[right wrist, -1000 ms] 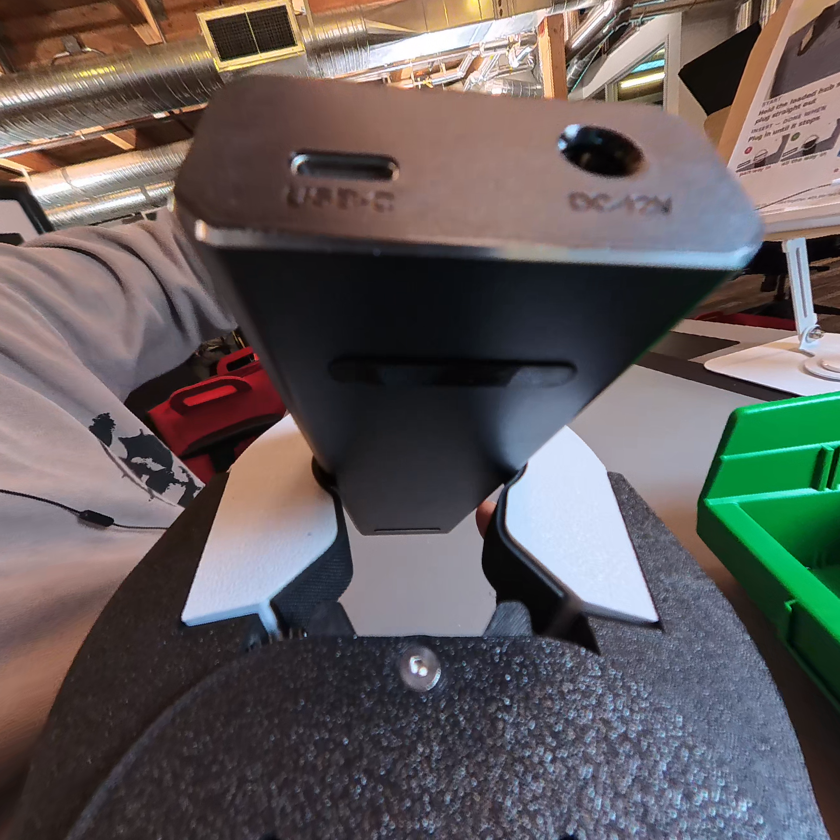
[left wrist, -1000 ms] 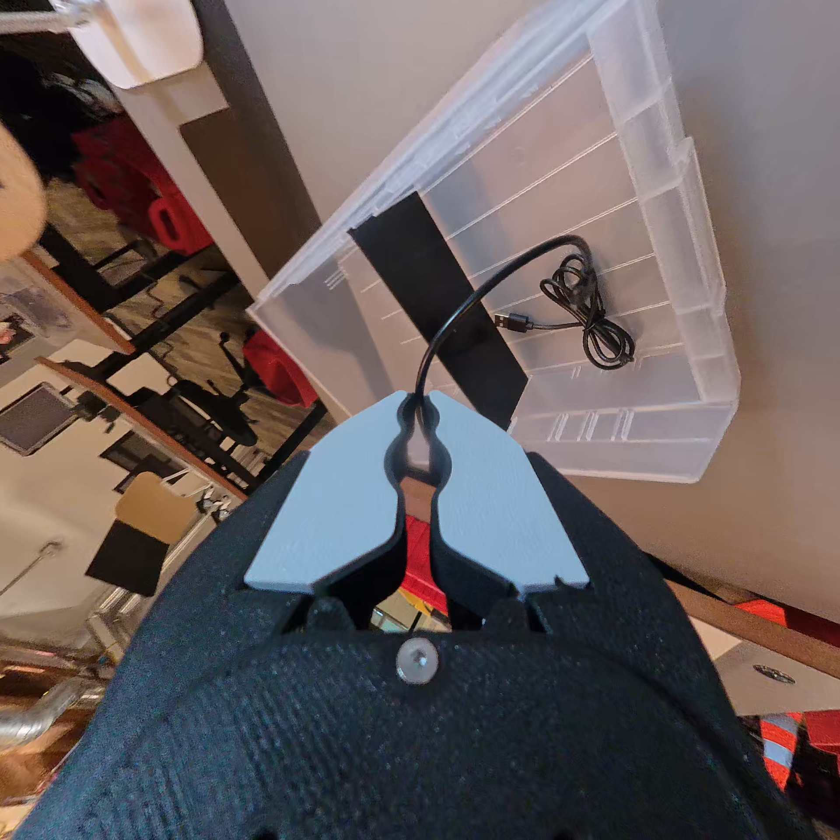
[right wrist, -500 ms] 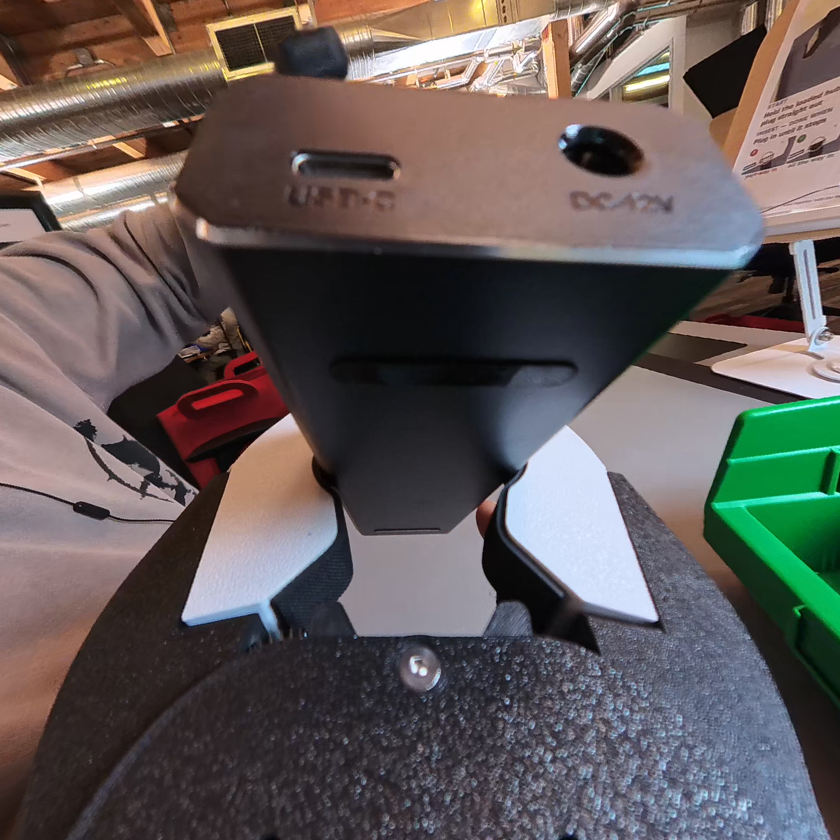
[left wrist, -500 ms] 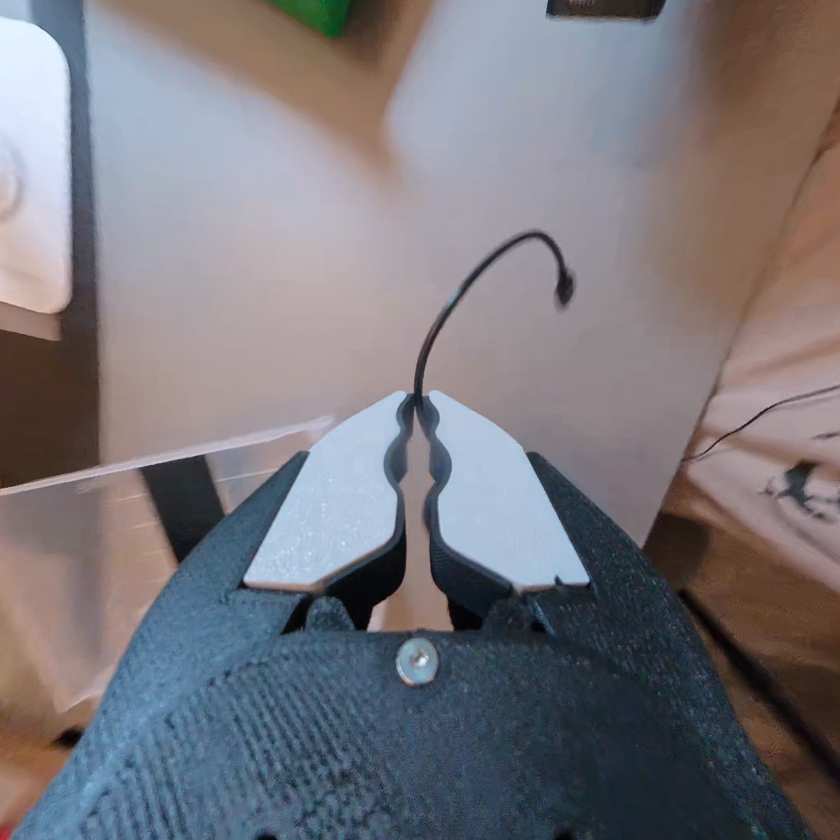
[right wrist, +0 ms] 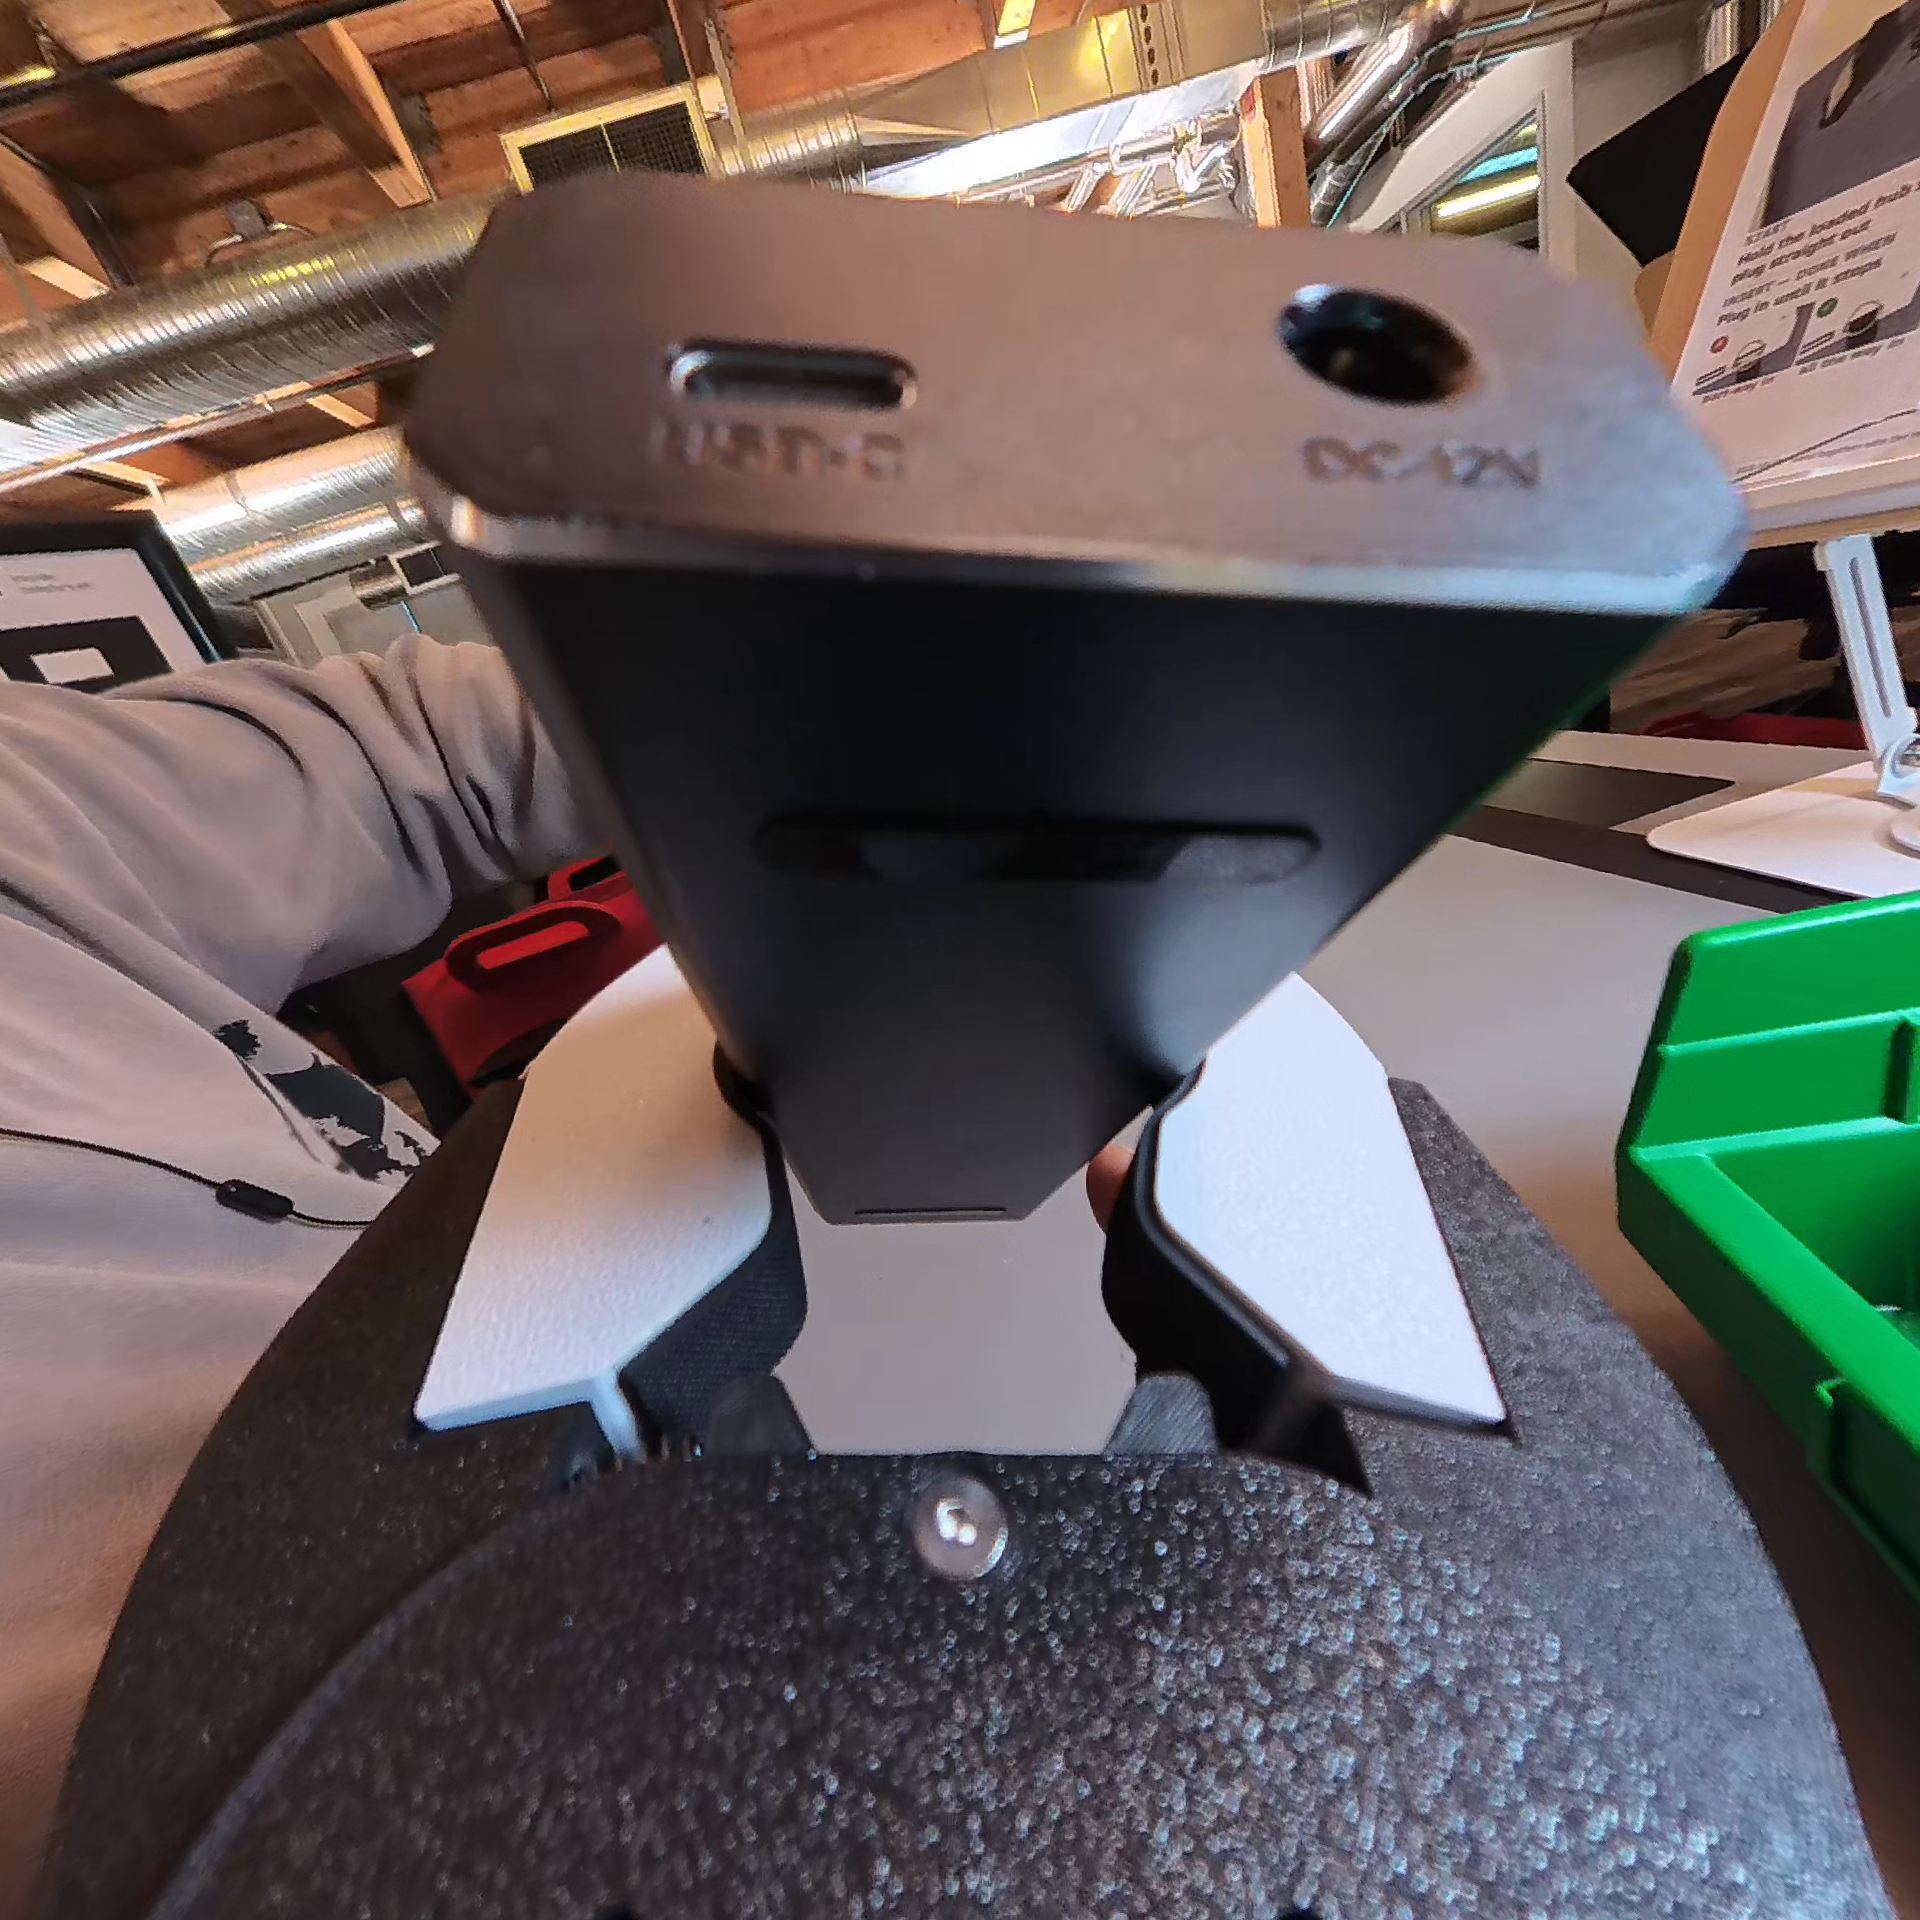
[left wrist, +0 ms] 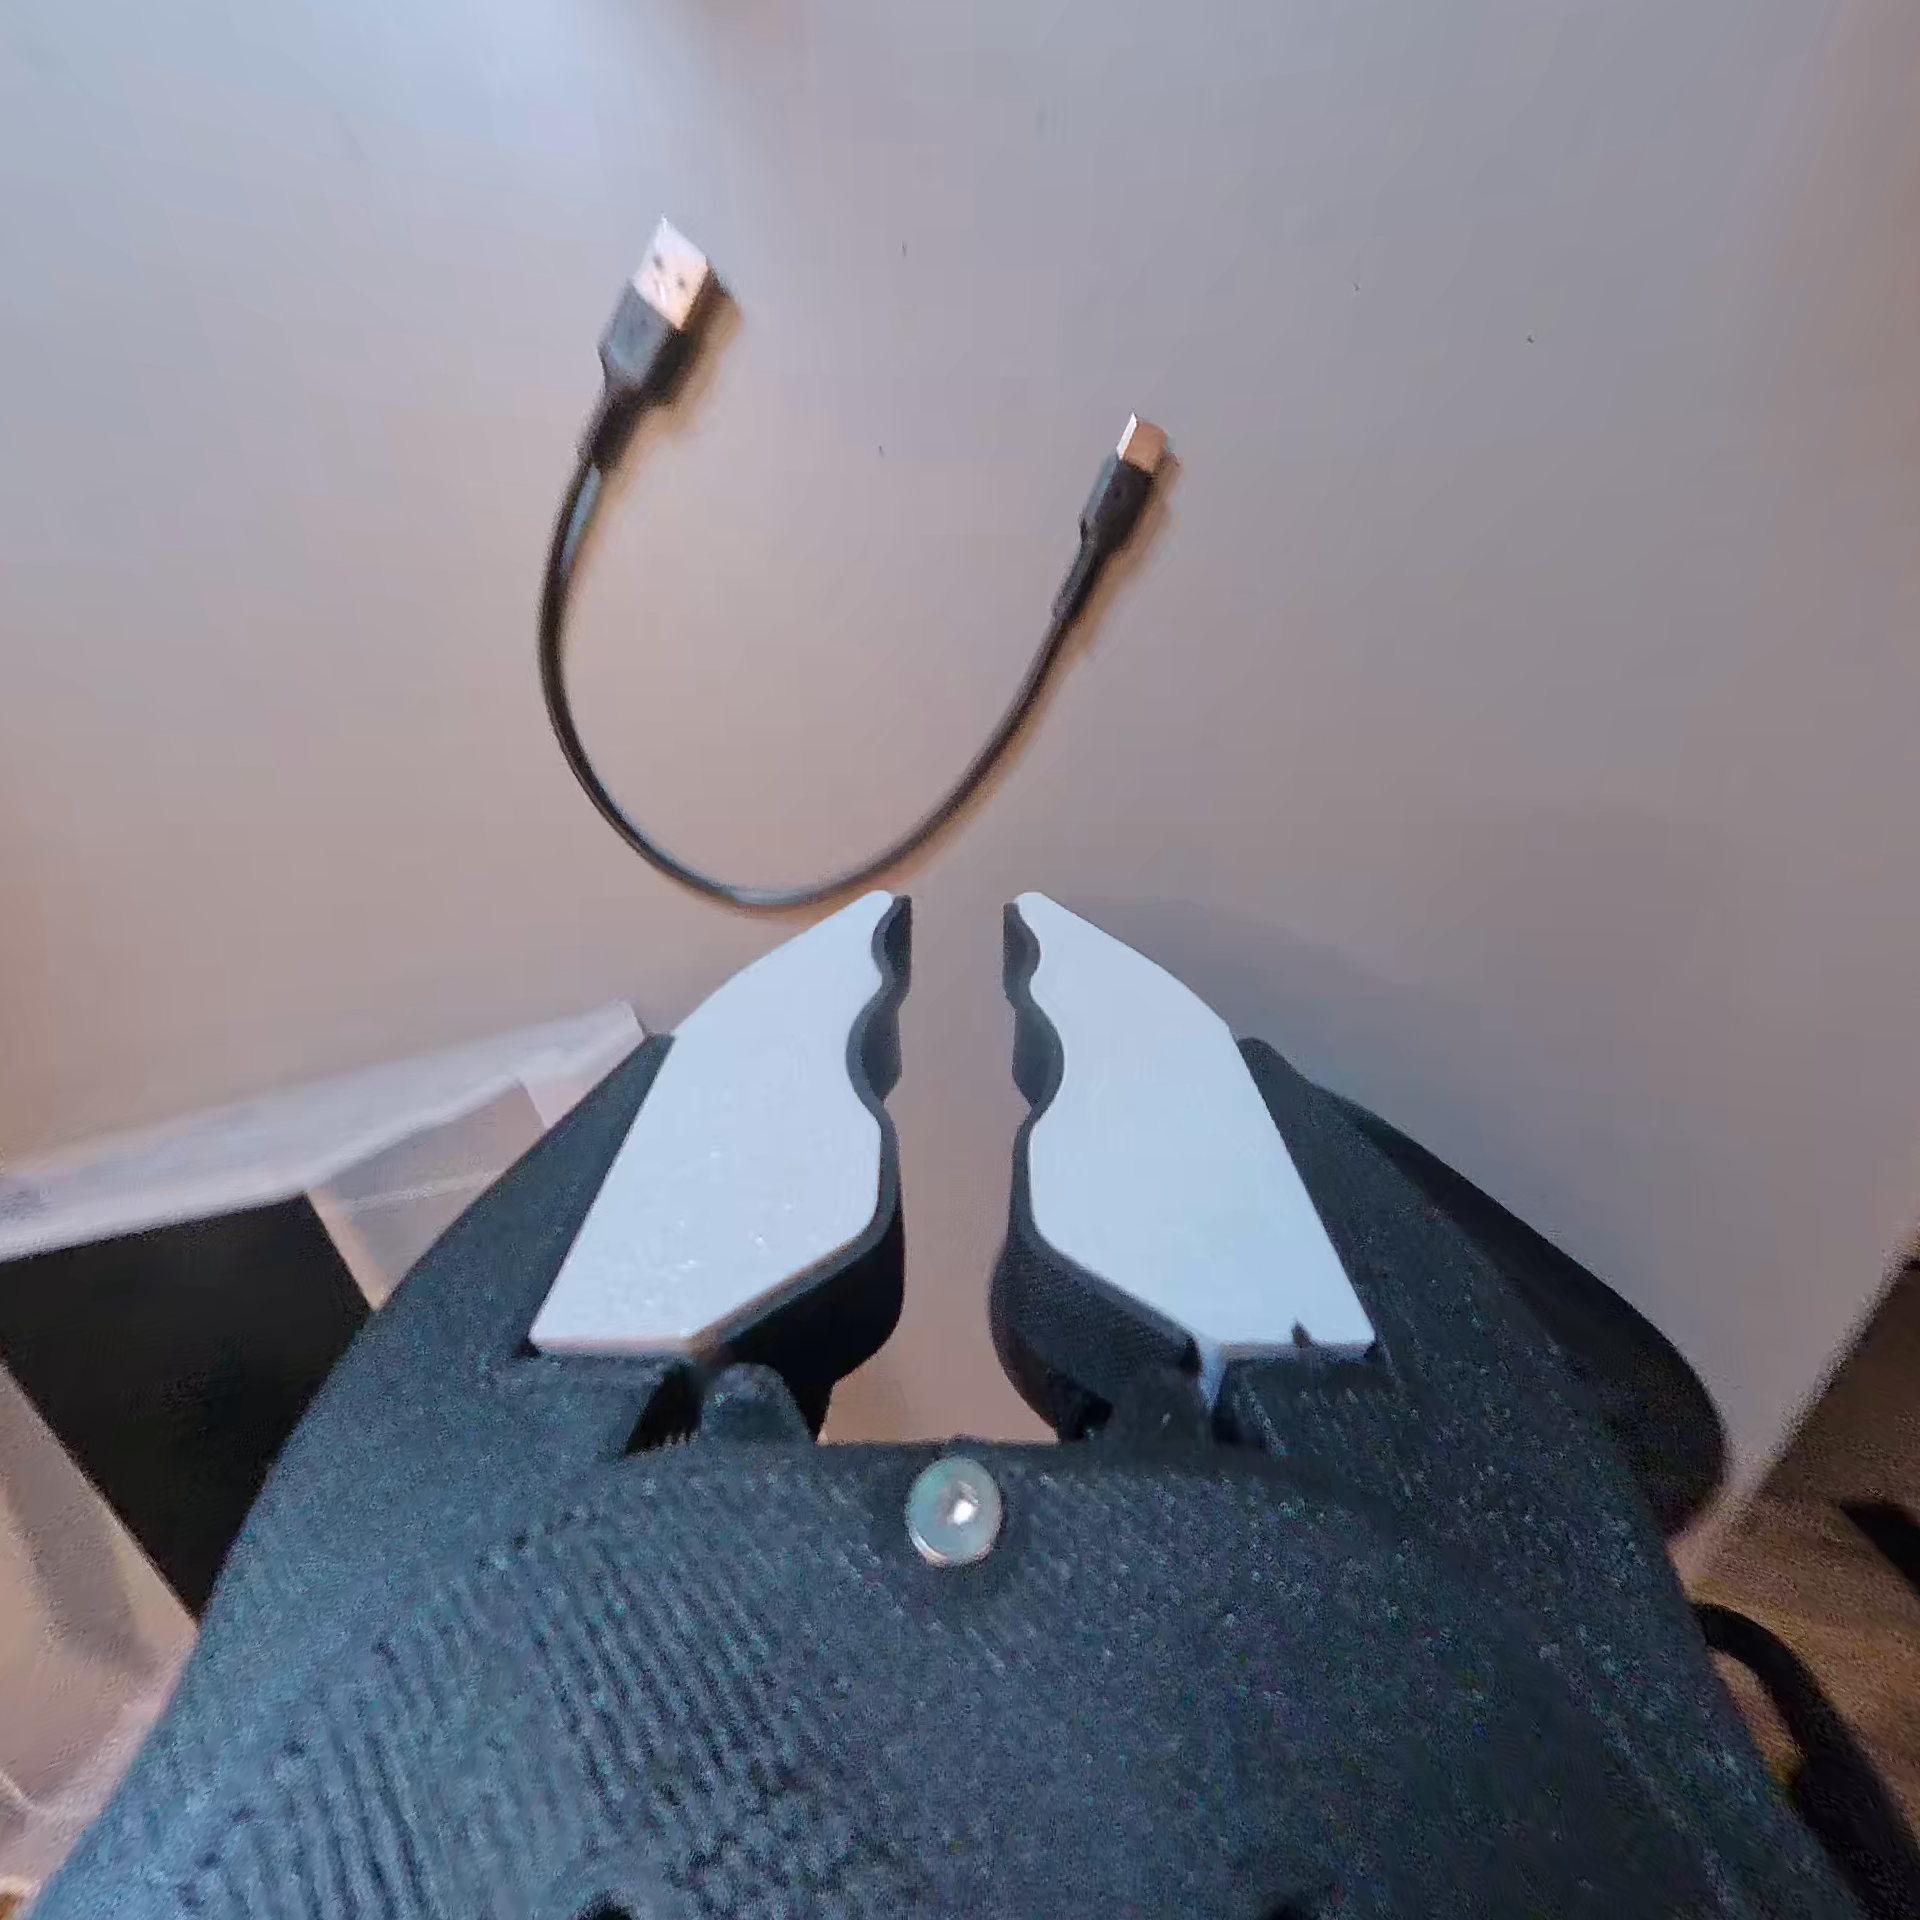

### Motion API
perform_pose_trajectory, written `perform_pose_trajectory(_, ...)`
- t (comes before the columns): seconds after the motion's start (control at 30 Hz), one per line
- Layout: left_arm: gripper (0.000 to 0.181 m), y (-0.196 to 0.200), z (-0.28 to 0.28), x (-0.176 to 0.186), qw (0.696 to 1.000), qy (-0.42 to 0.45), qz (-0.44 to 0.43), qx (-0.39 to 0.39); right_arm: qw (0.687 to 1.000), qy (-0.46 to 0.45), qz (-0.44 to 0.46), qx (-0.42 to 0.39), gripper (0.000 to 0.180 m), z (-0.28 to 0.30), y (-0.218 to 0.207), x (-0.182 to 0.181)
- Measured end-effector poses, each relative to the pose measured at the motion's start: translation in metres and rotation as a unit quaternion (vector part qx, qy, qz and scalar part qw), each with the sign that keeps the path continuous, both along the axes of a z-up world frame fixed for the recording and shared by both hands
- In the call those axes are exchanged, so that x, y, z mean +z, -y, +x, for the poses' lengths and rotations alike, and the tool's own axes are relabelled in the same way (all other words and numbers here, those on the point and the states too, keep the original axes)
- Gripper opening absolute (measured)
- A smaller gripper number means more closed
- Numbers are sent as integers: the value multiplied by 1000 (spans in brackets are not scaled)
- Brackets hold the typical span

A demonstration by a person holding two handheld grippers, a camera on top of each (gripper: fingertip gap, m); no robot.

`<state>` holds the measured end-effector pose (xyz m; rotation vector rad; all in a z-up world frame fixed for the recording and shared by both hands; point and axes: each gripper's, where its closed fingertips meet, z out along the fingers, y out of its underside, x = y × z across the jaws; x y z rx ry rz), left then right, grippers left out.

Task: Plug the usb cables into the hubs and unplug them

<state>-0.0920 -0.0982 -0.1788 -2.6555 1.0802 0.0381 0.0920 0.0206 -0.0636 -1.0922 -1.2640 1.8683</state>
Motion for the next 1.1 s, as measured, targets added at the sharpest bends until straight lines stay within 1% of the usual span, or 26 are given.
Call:
perform_pose_trajectory(0.03, 16, -8, 3, -3, 1000, -5, 14, -12, 1000, -2, 3, 1, 72, 0, 1, 0)
perform_pose_trajectory(0.07, 14, -17, 6, -5, 999, -8, 26, -23, 1000, -3, 4, 2, 72, 0, 2, 0)
perform_pose_trajectory(0.27, 20, -90, 13, -16, 990, -25, 116, -78, 1000, 4, 12, 3, 72, -1, 5, -4)
perform_pose_trajectory(0.4, 23, -118, 7, -33, 991, -9, 108, -82, 1000, 14, 1, 8, 72, -3, 3, -10)
perform_pose_trajectory(0.53, 24, -116, 6, -50, 993, 7, 44, -111, 1000, 20, 1, 19, 72, -4, 6, -14)
perform_pose_trajectory(0.6, 24, -116, 8, -50, 992, 14, 30, -121, 999, 19, 3, 27, 72, -4, 9, -14)
perform_pose_trajectory(0.8, 20, -117, 9, -51, 989, -7, -3, -146, 998, 7, -8, 64, 72, -1, 16, -14)
perform_pose_trajectory(0.87, 10, -117, 13, -52, 989, 6, -10, -146, 997, 4, -5, 73, 72, 0, 18, -14)
perform_pose_trajectory(0.9, 9, -117, 16, -52, 989, 15, -10, -144, 997, 2, -4, 79, 72, 1, 20, -13)
perform_pose_trajectory(1.1, 8, -111, 34, -51, 990, 39, 27, -135, 995, 5, 4, 96, 72, 3, 27, -15)
